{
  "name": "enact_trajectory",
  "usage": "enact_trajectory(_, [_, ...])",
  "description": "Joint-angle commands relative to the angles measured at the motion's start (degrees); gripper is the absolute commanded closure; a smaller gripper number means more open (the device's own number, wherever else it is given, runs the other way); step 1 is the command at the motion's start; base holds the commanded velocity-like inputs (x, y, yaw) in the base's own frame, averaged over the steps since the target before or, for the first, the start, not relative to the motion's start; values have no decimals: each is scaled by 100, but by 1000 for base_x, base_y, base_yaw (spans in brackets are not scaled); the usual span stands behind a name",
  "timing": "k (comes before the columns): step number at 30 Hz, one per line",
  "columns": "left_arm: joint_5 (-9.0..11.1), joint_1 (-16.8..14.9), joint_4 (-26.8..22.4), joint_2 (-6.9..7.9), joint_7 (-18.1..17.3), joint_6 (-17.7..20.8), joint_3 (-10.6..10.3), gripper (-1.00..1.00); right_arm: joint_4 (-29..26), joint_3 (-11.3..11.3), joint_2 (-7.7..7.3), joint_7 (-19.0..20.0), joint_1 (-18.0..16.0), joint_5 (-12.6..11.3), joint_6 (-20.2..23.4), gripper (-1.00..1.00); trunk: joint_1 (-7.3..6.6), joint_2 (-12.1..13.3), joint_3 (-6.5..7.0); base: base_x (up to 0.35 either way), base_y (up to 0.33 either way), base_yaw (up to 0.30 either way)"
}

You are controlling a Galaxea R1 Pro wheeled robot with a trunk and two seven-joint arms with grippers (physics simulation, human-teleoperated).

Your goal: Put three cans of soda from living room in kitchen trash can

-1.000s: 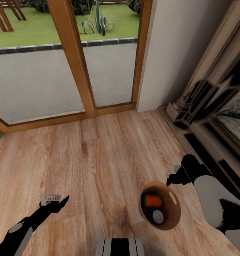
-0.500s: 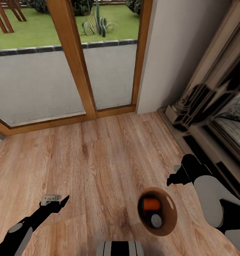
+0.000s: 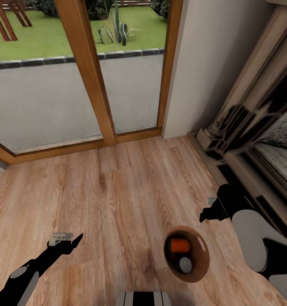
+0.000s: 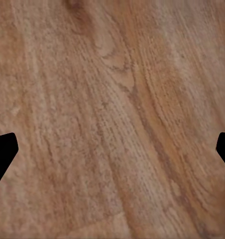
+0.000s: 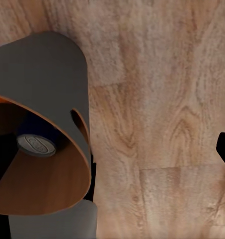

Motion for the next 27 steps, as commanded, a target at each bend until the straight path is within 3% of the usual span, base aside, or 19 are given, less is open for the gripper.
enact_trajectory(1, [38, -2, 3, 0, -31, 11, 6, -100, -7, -36, 3, 48, -3, 60, 10, -100, -23, 40, 15, 0, 0, 0])
enact_trajectory(7, [38, -2, 3, 0, -31, 11, 6, -100, -10, -32, 7, 42, 5, 61, 10, -100, -155, 281, 123, 0, 0, 0])
enact_trajectory(19, [42, -2, 4, 0, -24, 9, 15, -100, -24, -32, 31, 44, 13, 27, 10, -100, -155, 281, 123, -13, 0, 0])
enact_trajectory(27, [39, -2, 6, 0, -29, 11, 12, -100, -33, -39, 19, 49, 36, 18, 10, -100, -155, 281, 123, -268, 0, 0])
